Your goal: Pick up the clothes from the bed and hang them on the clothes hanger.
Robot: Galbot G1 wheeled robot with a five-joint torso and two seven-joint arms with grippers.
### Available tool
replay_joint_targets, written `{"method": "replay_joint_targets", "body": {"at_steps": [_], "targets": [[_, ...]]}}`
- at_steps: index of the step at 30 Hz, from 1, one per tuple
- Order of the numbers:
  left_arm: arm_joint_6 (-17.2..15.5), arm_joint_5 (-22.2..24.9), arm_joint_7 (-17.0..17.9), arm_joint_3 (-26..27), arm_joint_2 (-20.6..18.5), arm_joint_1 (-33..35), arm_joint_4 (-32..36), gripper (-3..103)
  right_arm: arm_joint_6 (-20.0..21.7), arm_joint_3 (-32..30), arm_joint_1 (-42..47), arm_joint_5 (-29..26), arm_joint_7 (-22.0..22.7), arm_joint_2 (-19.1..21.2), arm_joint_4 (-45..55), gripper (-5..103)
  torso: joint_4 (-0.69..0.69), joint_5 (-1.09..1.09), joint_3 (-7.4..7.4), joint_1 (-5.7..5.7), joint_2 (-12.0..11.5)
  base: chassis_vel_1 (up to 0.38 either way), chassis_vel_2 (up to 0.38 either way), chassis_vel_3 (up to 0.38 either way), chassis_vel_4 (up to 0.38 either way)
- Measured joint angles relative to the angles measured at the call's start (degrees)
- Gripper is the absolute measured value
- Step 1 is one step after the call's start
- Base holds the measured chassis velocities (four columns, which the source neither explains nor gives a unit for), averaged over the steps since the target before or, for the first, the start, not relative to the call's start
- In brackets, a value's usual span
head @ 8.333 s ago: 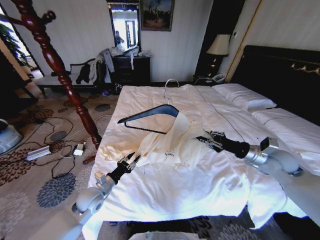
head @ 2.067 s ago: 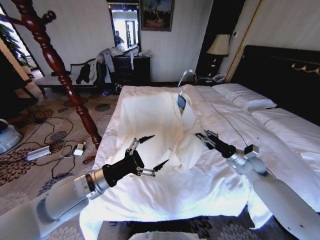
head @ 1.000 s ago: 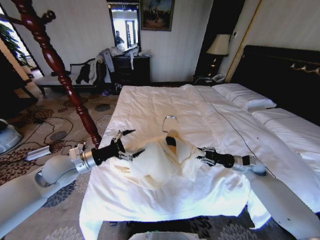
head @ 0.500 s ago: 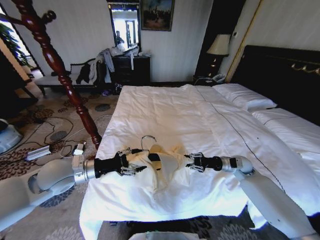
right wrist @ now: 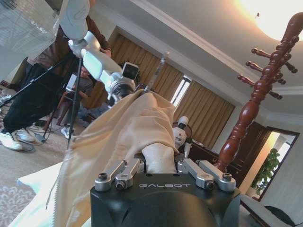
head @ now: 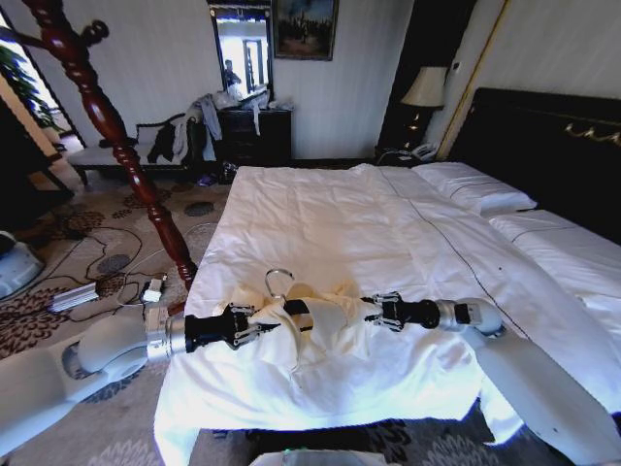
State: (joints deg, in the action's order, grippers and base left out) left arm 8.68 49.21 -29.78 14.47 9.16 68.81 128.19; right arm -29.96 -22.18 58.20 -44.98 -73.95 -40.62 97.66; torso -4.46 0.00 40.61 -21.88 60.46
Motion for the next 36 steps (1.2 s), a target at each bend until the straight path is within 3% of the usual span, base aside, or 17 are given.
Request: {"method": "replay_joint_targets", "body": {"at_steps": [2, 5, 7, 10, 13, 14, 15, 19, 21, 23, 25, 28, 34, 36], "targets": [[0.66, -0.30, -1.52, -0.33, 0.51, -0.03, -0.22, 18, 0.00, 0.11, -0.07, -0.26, 1.09, 0.24, 0.24, 20, 0.00, 0.01, 0.00, 0.00, 0.00, 0.000, 0.000, 0.000, 0.000], [1.29, -0.86, -2.74, -0.53, 0.86, -0.02, -0.43, 18, 0.02, 0.15, -0.07, -0.61, 1.98, 0.35, 0.36, 25, 0.00, 0.00, 0.00, 0.00, 0.00, 0.000, 0.000, 0.000, 0.000], [1.78, -1.34, -3.48, -0.72, 1.31, -0.06, -1.05, 18, 0.10, 0.17, 0.06, -0.98, 3.07, 0.48, 0.38, 41, 0.00, 0.00, 0.00, 0.00, 0.00, 0.000, 0.000, 0.000, 0.000], [1.83, -1.52, -3.74, -0.91, 1.63, -0.15, -1.37, 18, 0.15, 0.18, 0.14, -1.30, 4.09, 0.50, 0.34, 46, 0.00, 0.00, 0.00, 0.00, 0.00, 0.000, 0.000, 0.000, 0.000], [1.84, -1.60, -3.85, -1.06, 2.52, -0.24, -1.98, 18, 0.52, 0.47, 0.38, -3.65, 6.87, 0.60, 0.49, 62, 0.00, 0.01, 0.00, 0.00, 0.00, 0.000, 0.000, 0.000, 0.000], [1.85, -1.66, -3.92, -1.02, 3.08, -0.24, -2.30, 18, 1.09, 0.52, 0.56, -5.30, 7.74, 0.60, 0.72, 62, 0.00, 0.01, 0.00, 0.00, 0.00, 0.000, 0.000, 0.000, 0.000], [1.85, -1.71, -3.85, -0.83, 3.84, -0.23, -2.76, 18, 1.67, 0.69, 0.83, -7.41, 9.25, 0.61, 1.15, 73, 0.00, 0.01, 0.00, 0.00, 0.00, 0.000, 0.000, 0.000, 0.000], [1.76, -1.73, -3.28, -0.25, 5.35, -0.24, -3.75, 18, 2.88, 1.29, 1.33, -12.46, 13.19, 0.63, 2.59, 79, 0.00, 0.01, 0.00, 0.00, 0.00, 0.000, 0.000, 0.000, 0.000], [1.41, -1.42, -1.78, 0.98, 8.83, -1.10, -5.45, 18, 5.00, 1.51, 1.80, -21.52, 19.38, 0.44, 5.89, 90, 0.01, -0.01, 0.00, 0.00, 0.00, 0.000, 0.000, 0.000, 0.000], [1.12, -1.05, -1.05, 1.42, 10.17, -1.52, -5.99, 18, 5.47, 1.38, 1.87, -24.07, 20.96, 0.30, 6.83, 94, 0.00, -0.02, 0.00, 0.00, 0.00, 0.000, 0.000, 0.000, 0.000], [0.47, 0.14, 1.13, 2.86, 14.16, -2.70, -7.66, 18, 6.63, 0.50, 2.05, -30.36, 26.04, -0.14, 9.57, 100, 0.00, -0.01, 0.00, 0.00, 0.00, 0.000, 0.000, 0.000, 0.000], [-0.08, 0.84, 2.51, 3.49, 16.63, -3.17, -8.73, 18, 7.43, -0.22, 2.08, -32.68, 28.83, -0.39, 10.64, 100, -0.01, -0.02, 0.00, 0.00, 0.00, 0.000, 0.000, 0.000, 0.000], [-1.67, 1.98, 5.79, 3.98, 19.17, -4.76, -9.85, 18, 7.55, -1.11, 2.75, -31.35, 31.75, -0.97, 10.11, 100, 0.00, 0.01, 0.00, 0.00, 0.00, 0.000, 0.000, 0.000, 0.000], [-3.68, 3.52, 11.23, 4.00, 21.84, -8.02, -10.76, 18, 7.09, -1.83, 3.28, -28.86, 32.17, -1.61, 9.37, 100, 0.00, 0.00, 0.00, 0.00, 0.00, 0.000, 0.000, 0.000, 0.000]]}}
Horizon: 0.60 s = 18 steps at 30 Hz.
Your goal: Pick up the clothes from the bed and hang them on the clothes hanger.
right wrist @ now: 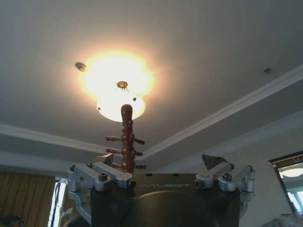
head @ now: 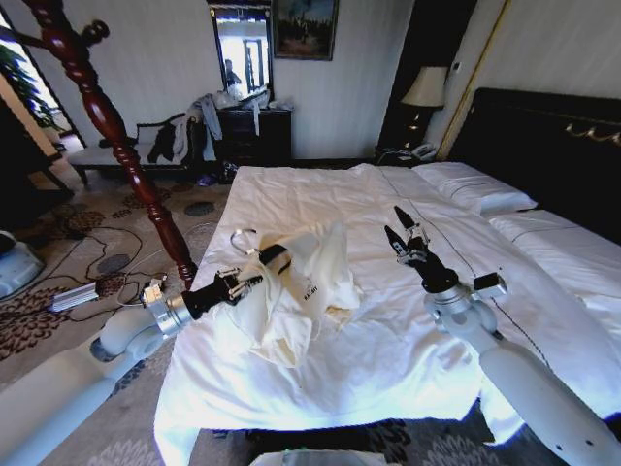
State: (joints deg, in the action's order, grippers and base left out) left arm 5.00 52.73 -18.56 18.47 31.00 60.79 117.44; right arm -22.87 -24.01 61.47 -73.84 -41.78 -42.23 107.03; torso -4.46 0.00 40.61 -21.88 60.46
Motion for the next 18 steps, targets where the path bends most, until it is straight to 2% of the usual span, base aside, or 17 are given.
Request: {"method": "replay_joint_targets", "body": {"at_steps": [1, 3, 4, 5, 6, 9, 10, 11, 14, 15, 16, 18], "targets": [[0.00, 0.00, 0.00, 0.00, 0.00, 0.00, 0.00, 18, 0.00, 0.00, 0.00, 0.00, 0.00, 0.00, 0.00, 100, 0.00, 0.00, 0.00, 0.00, 0.00, 0.000, 0.000, 0.000, 0.000], [-2.20, 1.37, 4.43, 0.00, 1.81, -2.33, -0.54, 18, -0.36, -0.55, 0.38, 1.53, 0.01, -0.34, -0.37, 100, 0.00, 0.00, 0.00, 0.00, 0.00, 0.000, 0.000, 0.000, 0.000], [-4.16, 2.72, 7.72, 0.00, 2.97, -4.31, -1.09, 18, -0.50, -1.05, 0.76, 2.39, 0.02, -0.48, -0.48, 100, 0.00, 0.00, 0.01, 0.00, 0.00, 0.000, 0.000, 0.000, 0.000], [-8.31, 6.09, 12.45, 0.08, 4.30, -8.47, -2.22, 18, -0.61, -1.91, 1.59, 3.35, -0.01, -0.54, -0.43, 100, -0.02, -0.01, 0.01, 0.00, -0.01, 0.000, 0.000, 0.000, 0.000], [-8.31, 6.09, 12.45, 0.08, 4.30, -8.47, -2.22, 18, -0.61, -1.91, 1.59, 3.35, -0.01, -0.54, -0.43, 100, -0.02, -0.01, 0.01, 0.00, -0.01, 0.000, 0.000, 0.000, 0.000], [-13.17, 11.35, 16.33, -0.01, 4.06, -14.17, -4.10, 18, -0.68, -2.55, 2.55, 4.28, -0.04, -0.48, -0.19, 100, -0.02, 0.00, 0.01, 0.00, -0.01, 0.000, 0.000, 0.000, 0.000], [-15.63, 14.86, 17.50, -0.59, 2.99, -17.97, -5.47, 18, -0.71, -2.74, 2.94, 5.08, -0.04, -0.48, -0.11, 100, -0.01, 0.01, 0.01, -0.01, -0.01, 0.000, 0.000, 0.000, 0.000], [-15.63, 14.86, 17.50, -0.59, 2.99, -17.97, -5.47, 18, -0.71, -2.74, 2.94, 5.08, -0.04, -0.48, -0.11, 100, -0.01, 0.01, 0.01, -0.01, -0.01, 0.000, 0.000, 0.000, 0.000], [-18.33, 20.82, 18.14, -1.94, 0.90, -23.58, -8.39, 18, -0.76, -2.78, 3.19, 6.09, -0.01, -0.62, -0.05, 100, 0.00, 0.00, 0.00, 0.00, 0.00, 0.000, 0.000, 0.000, 0.000], [-19.88, 23.36, 19.02, -2.91, -0.21, -27.48, -10.90, 18, -0.76, -2.70, 3.14, 6.50, 0.08, -0.74, -0.01, 100, -0.01, -0.01, 0.00, -0.01, 0.00, 0.000, 0.000, 0.000, 0.000], [-19.88, 23.36, 19.02, -2.91, -0.21, -27.48, -10.90, 18, -0.76, -2.70, 3.14, 6.50, 0.08, -0.74, -0.01, 100, -0.01, -0.01, 0.00, -0.01, 0.00, 0.000, 0.000, 0.000, 0.000], [-22.28, 24.98, 19.80, -4.60, -1.37, -32.30, -14.55, 18, -0.77, -2.39, 2.94, 6.70, 0.35, -0.79, -0.01, 100, 0.01, 0.00, 0.00, -0.01, -0.01, 0.000, 0.000, 0.000, 0.000]]}}
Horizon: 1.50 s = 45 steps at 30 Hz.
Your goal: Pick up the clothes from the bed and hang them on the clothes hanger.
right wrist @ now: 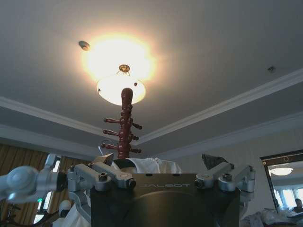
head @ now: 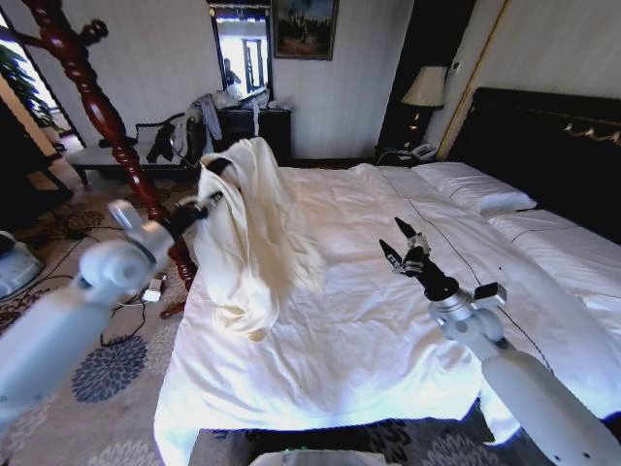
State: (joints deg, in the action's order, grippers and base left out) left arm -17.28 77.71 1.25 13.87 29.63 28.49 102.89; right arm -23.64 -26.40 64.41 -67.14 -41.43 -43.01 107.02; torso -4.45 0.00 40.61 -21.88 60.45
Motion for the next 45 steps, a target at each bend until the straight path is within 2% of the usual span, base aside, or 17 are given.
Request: {"method": "replay_joint_targets", "body": {"at_steps": [1, 2, 4, 6, 7, 8, 12, 13, 15, 17, 18, 25, 28, 31, 35, 42, 45], "targets": [[-1.47, 0.54, 0.49, -1.46, -0.54, -3.05, -2.25, 18, 0.00, 0.08, -0.06, 0.04, 0.12, 0.01, 0.00, 100, 0.02, -0.01, 0.01, 0.00, 0.00, 0.000, 0.000, 0.000, 0.000], [-4.62, 1.79, 1.47, -3.38, -1.16, -7.59, -5.22, 18, 0.00, 0.23, -0.27, 0.09, 0.25, 0.09, -0.01, 100, -0.02, -0.04, 0.00, -0.01, 0.00, 0.000, 0.000, 0.000, 0.000], [-6.12, 2.35, 2.06, -4.03, -1.35, -9.25, -6.15, 18, 0.00, 0.27, -0.34, 0.09, 0.27, 0.12, -0.03, 100, -0.02, -0.04, 0.01, -0.01, 0.00, 0.000, 0.000, 0.000, 0.000], [-11.59, 3.99, 3.32, -7.54, -1.37, -15.90, -9.87, 18, 0.00, 0.26, -0.13, 0.10, 0.30, 0.22, -0.07, 100, 0.03, 0.00, 0.00, 0.00, 0.00, 0.000, 0.000, 0.000, 0.000], [-12.63, 4.30, 3.35, -9.06, -0.92, -18.50, -11.49, 18, 0.00, 0.21, 0.05, 0.13, 0.30, 0.24, -0.09, 100, 0.01, -0.01, 0.00, 0.00, 0.00, 0.000, 0.000, 0.000, 0.000], [-12.63, 4.30, 3.35, -9.06, -0.92, -18.50, -11.49, 18, 0.00, 0.21, 0.05, 0.13, 0.30, 0.24, -0.09, 100, 0.01, -0.01, 0.00, 0.00, 0.00, 0.000, 0.000, 0.000, 0.000], [-16.03, 6.44, 4.66, -13.52, 1.91, -28.87, -17.00, 18, -0.30, -0.46, 1.12, 0.61, 0.28, 0.20, -0.01, 100, -0.02, -0.01, 0.01, -0.01, 0.00, 0.000, 0.000, 0.000, 0.000], [-16.03, 6.44, 4.66, -13.52, 1.91, -28.87, -17.00, 18, -0.30, -0.46, 1.12, 0.61, 0.28, 0.20, -0.01, 100, -0.02, -0.01, 0.01, -0.01, 0.00, 0.000, 0.000, 0.000, 0.000], [-17.51, 6.79, 5.61, -14.94, 2.94, -33.33, -19.50, 18, -0.52, -0.96, 1.76, 0.72, 0.22, 0.23, 0.20, 100, -0.05, 0.03, 0.00, 0.00, 0.00, 0.000, 0.000, 0.000, 0.000], [-19.50, 6.87, 7.00, -17.34, 3.91, -38.45, -23.27, 18, -0.87, -1.93, 2.71, 0.76, 0.13, 0.60, 0.56, 100, -0.01, 0.01, 0.00, 0.01, 0.00, 0.000, 0.000, 0.000, 0.000], [-19.50, 6.87, 7.00, -17.34, 3.91, -38.45, -23.27, 18, -0.87, -1.93, 2.71, 0.76, 0.13, 0.60, 0.56, 100, -0.01, 0.01, 0.00, 0.01, 0.00, 0.000, 0.000, 0.000, 0.000], [-24.60, 8.57, 11.45, -24.90, 7.92, -51.04, -34.93, 18, -1.20, -4.87, 5.16, 0.70, -0.01, 1.50, 1.95, 100, -0.02, 0.00, 0.00, 0.01, 0.00, 0.000, 0.000, 0.000, 0.000], [-25.17, 8.46, 11.78, -26.60, 9.63, -53.90, -38.03, 18, -1.31, -5.67, 6.08, 0.69, -0.14, 1.68, 2.37, 100, -0.01, -0.01, 0.00, 0.00, 0.00, 0.000, 0.000, 0.000, 0.000], [-25.29, 7.61, 12.46, -27.93, 13.63, -58.10, -43.42, 18, -1.74, -6.93, 7.43, 0.78, -0.78, 1.75, 2.55, 100, -0.04, 0.02, 0.00, 0.00, 0.00, 0.000, 0.000, 0.000, 0.000], [-25.30, 6.79, 12.52, -27.87, 15.63, -60.08, -46.34, 18, -2.28, -7.56, 8.28, 0.83, -0.93, 1.75, 2.54, 100, -0.05, 0.01, 0.01, 0.00, 0.00, 0.000, 0.000, 0.000, 0.000], [-25.19, 7.07, 13.66, -28.82, 14.84, -61.12, -49.14, 18, -2.64, -7.78, 8.06, 1.22, -1.05, 2.02, 2.00, 100, 0.03, -0.03, 0.00, 0.02, 0.00, 0.000, 0.000, 0.000, 0.000], [-25.19, 6.99, 13.63, -29.28, 14.88, -61.22, -50.48, 18, -2.60, -7.51, 7.29, 1.62, -1.03, 2.18, 1.91, 100, 0.00, -0.04, 0.01, 0.00, 0.00, 0.000, 0.000, 0.000, 0.000]]}}
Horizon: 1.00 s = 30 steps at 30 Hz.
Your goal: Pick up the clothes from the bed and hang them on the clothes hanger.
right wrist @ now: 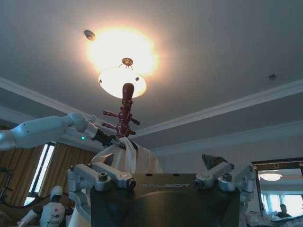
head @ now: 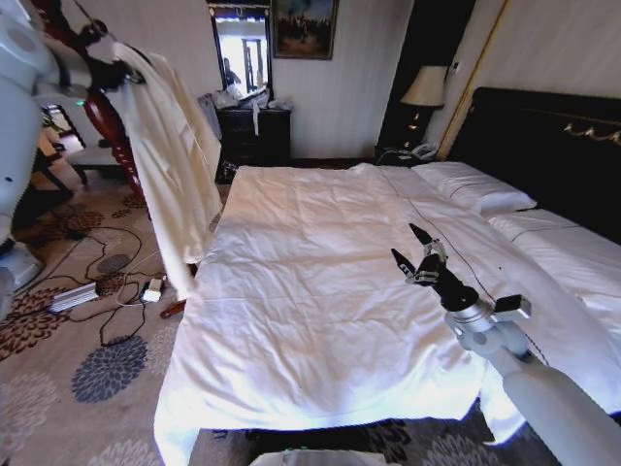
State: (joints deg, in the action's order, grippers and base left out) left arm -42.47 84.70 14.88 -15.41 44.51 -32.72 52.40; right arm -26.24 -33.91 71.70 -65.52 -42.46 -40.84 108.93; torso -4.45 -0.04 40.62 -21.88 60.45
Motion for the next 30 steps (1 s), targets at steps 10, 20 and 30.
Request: {"method": "replay_joint_targets", "body": {"at_steps": [10, 20, 30], "targets": [[0.23, -4.50, -4.89, -0.89, 3.57, -1.98, -6.67, 18, 0.30, 1.03, -0.76, 0.30, 0.20, -0.29, -0.95, 100, -0.01, 0.05, -0.01, 0.00, 0.00, 0.000, 0.000, 0.000, 0.000], [0.24, -7.94, -7.00, -0.90, 7.27, -3.75, -12.25, 18, -0.32, 0.73, -1.37, -0.41, -0.08, 0.28, -2.52, 100, -0.01, 0.02, 0.00, 0.01, 0.00, 0.000, 0.000, 0.000, 0.000], [0.29, -8.96, -8.28, -0.59, 6.91, -3.50, -13.76, 18, -0.64, 1.50, -1.96, -0.46, -0.78, -0.12, -3.68, 100, 0.00, 0.03, 0.00, 0.01, 0.00, 0.000, 0.000, 0.000, 0.000]]}}
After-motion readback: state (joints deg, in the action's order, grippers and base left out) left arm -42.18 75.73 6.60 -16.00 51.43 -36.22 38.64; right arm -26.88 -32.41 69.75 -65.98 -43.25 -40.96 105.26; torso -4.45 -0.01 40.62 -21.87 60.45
